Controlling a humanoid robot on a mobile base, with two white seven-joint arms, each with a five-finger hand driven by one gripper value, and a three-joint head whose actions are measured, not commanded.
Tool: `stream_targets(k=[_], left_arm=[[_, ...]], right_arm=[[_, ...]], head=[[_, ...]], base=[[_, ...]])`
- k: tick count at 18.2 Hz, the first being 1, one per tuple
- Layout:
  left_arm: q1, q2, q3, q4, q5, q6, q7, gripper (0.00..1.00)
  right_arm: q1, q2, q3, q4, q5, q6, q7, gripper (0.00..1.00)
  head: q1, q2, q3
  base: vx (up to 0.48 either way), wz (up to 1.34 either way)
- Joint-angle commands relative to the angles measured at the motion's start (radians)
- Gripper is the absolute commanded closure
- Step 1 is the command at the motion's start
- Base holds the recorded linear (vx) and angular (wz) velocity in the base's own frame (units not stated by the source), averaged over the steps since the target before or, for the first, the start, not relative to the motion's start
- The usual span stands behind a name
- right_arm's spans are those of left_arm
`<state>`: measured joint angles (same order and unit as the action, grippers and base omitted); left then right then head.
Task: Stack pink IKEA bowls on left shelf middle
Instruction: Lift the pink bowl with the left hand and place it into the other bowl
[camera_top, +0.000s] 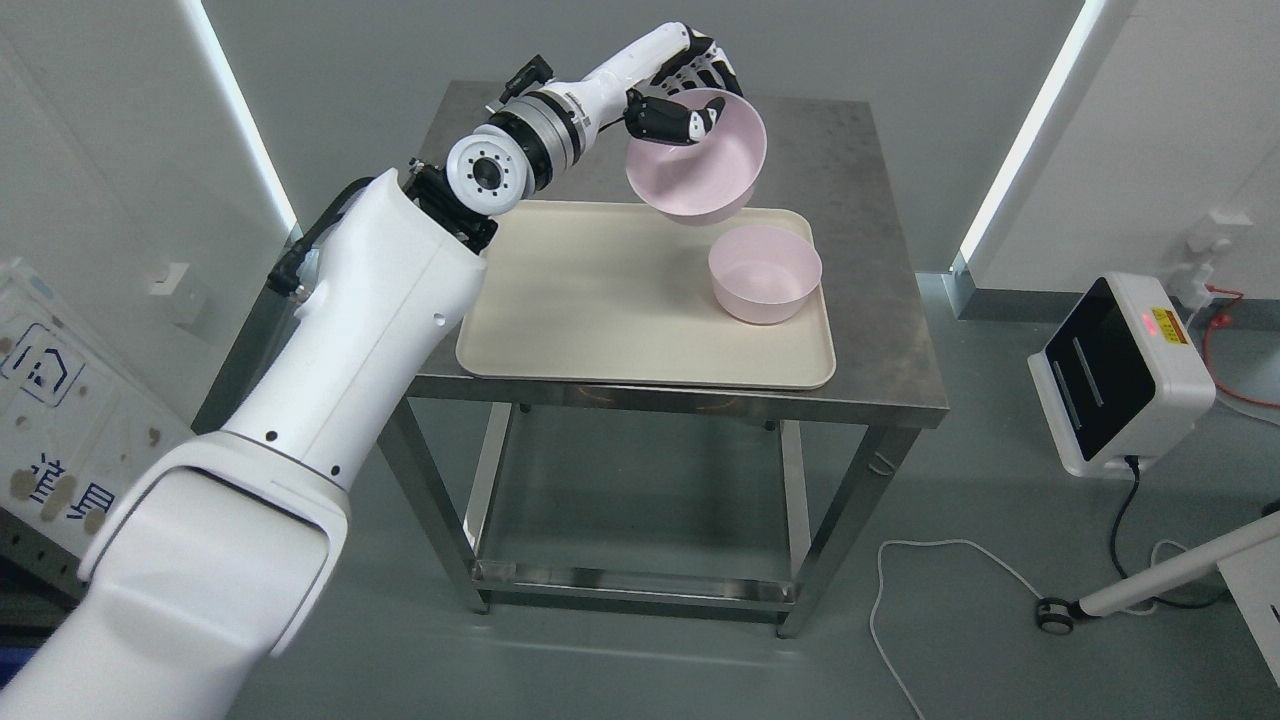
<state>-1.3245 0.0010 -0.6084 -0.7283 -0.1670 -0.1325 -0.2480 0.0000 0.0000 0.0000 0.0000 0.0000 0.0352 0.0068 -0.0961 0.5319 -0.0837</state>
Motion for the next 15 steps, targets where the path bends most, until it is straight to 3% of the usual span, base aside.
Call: stream_targets(k=[1, 9, 15], left_arm=[[-0.01, 0.016, -0.372, -0.109, 0.002, -0.001, 0.064, 0.99], [-0.012, 0.016, -0.308, -0.036, 0.004, 0.137, 0.216, 0.98], [-0.012, 0.016, -0.294, -0.06, 0.089, 0.156, 0.22, 0.92]], right_arm=[[0.029, -0.017, -0.011, -0.034, 0.0, -0.001, -0.001, 0.0], [0.029, -0.017, -0.011, -0.034, 0.0, 0.0, -0.001, 0.0], [0.029, -0.017, -0.012, -0.034, 0.0, 0.0, -0.001, 0.0]], head=[[0.0, 0.0, 0.0], [0.0, 0.0, 0.0], [0.0, 0.0, 0.0]], base=[[0.0, 0.0], [0.0, 0.0], [0.0, 0.0]])
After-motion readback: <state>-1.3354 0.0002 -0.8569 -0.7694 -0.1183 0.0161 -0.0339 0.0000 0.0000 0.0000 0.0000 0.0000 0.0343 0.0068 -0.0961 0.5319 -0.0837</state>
